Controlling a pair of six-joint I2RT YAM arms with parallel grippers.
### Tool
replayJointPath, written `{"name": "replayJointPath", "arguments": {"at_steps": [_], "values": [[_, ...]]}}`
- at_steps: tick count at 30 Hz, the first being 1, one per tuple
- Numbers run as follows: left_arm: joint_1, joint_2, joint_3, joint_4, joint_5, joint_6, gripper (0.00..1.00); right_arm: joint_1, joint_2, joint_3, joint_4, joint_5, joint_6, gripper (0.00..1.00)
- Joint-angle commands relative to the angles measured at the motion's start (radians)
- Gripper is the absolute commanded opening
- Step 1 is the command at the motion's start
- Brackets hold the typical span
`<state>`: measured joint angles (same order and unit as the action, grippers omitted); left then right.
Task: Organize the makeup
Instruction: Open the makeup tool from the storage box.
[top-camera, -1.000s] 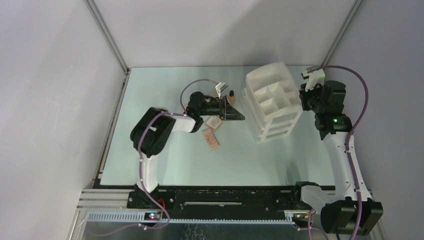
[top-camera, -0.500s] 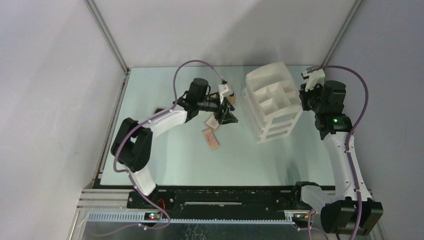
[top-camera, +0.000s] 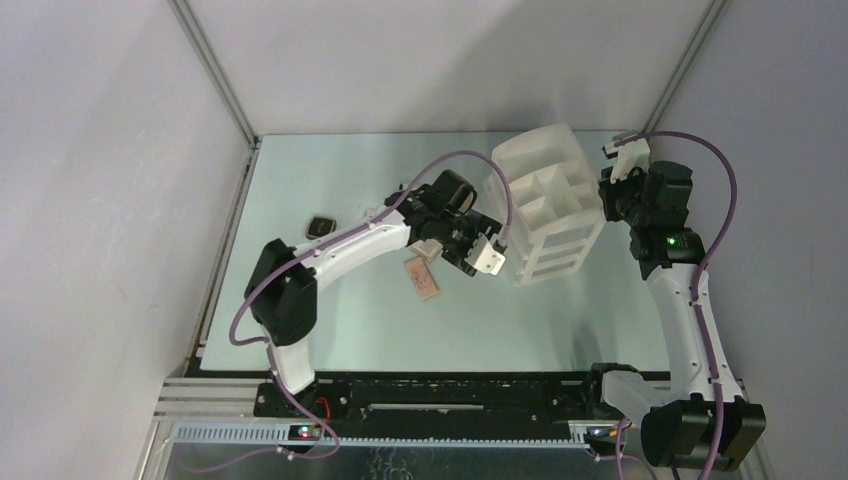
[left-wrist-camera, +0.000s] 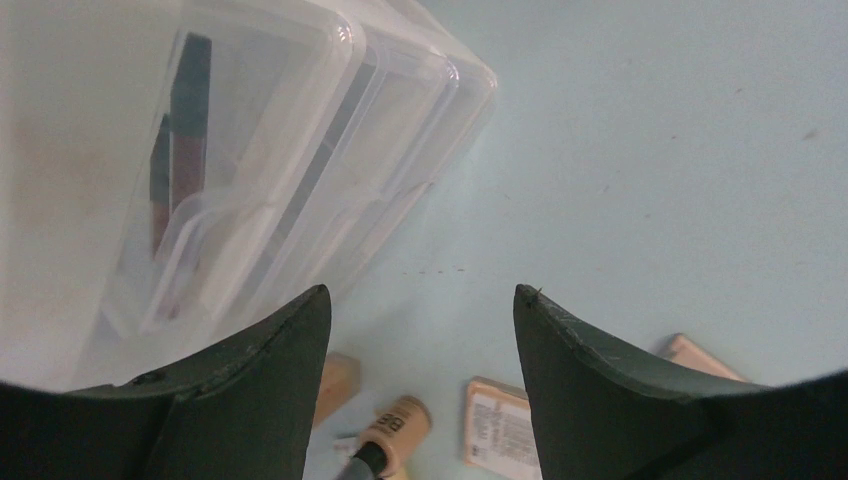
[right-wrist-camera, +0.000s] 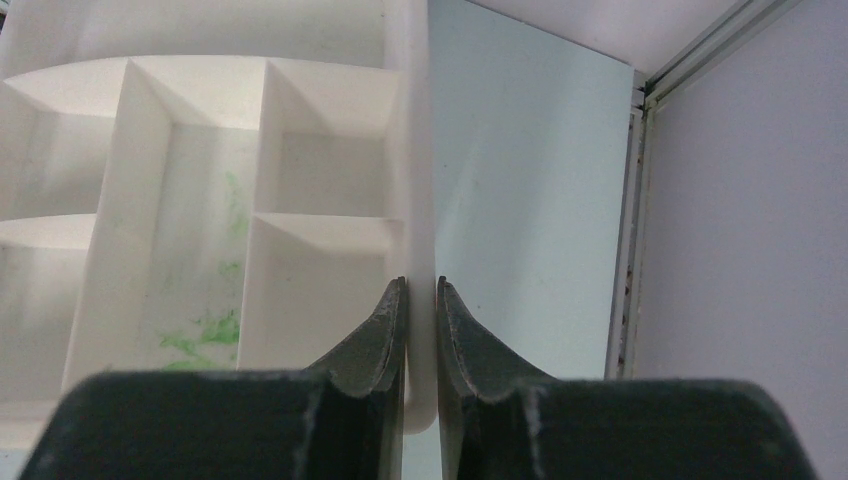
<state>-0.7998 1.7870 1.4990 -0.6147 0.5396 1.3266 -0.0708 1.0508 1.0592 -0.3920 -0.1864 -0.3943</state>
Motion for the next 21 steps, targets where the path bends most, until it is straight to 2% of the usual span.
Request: {"name": "replayJointPath", "arguments": {"at_steps": [1, 8, 21], "values": [[-0.017, 0.044, 0.103, -0.056, -0.102, 0.165, 0.72, -0.003, -0.002, 0.001, 0.009, 0.005, -0.037, 0.0], [-0.035, 0.095, 0.149, -0.032, -0.172, 0.245, 0.7, -0.003, 0.002, 0.001, 0.005, 0.001, -0.04, 0.0], [-0.046, 0.154, 0.219, -0.033, -0.192, 0.298, 0.69, -0.006, 0.003, 0.002, 0.005, 0.0, -0.041, 0.0]]}}
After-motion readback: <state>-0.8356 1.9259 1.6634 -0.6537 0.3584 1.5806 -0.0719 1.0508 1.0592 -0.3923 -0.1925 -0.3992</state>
